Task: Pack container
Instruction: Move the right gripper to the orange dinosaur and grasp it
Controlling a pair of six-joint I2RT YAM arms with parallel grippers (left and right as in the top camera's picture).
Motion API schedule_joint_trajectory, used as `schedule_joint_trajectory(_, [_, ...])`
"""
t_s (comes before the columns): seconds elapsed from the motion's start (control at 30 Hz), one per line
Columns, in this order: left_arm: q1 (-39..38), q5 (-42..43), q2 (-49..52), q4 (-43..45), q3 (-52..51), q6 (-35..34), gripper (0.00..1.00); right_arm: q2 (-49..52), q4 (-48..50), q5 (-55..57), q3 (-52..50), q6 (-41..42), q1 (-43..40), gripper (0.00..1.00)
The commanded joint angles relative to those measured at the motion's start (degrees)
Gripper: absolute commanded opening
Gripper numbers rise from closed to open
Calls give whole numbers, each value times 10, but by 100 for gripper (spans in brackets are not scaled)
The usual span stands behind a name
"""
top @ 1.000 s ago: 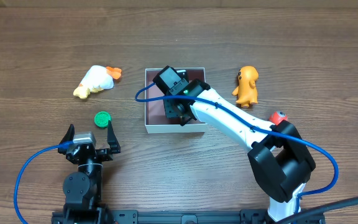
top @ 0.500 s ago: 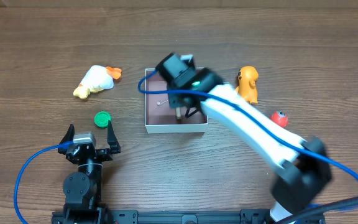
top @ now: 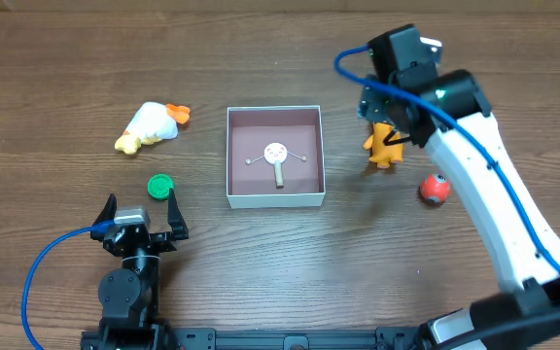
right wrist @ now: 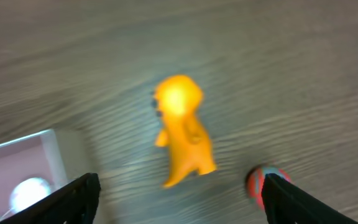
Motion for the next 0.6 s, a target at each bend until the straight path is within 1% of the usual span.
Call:
schedule_joint_trajectory(0.0, [3, 7, -5, 3, -3, 15, 100, 22, 24, -16, -24, -11, -44, 90])
schedule_joint_trajectory(0.1, [3, 7, -5, 3, -3, 15, 100, 47, 57, -82, -40, -76, -70, 90])
schedule_joint_trajectory(0.17, [3, 7, -5, 3, -3, 15, 100, 70, 65, -111, -43, -100, -81, 90])
schedule_joint_trajectory(0.57, [3, 7, -5, 3, -3, 15, 100, 198, 67, -137, -45, -107, -83, 89])
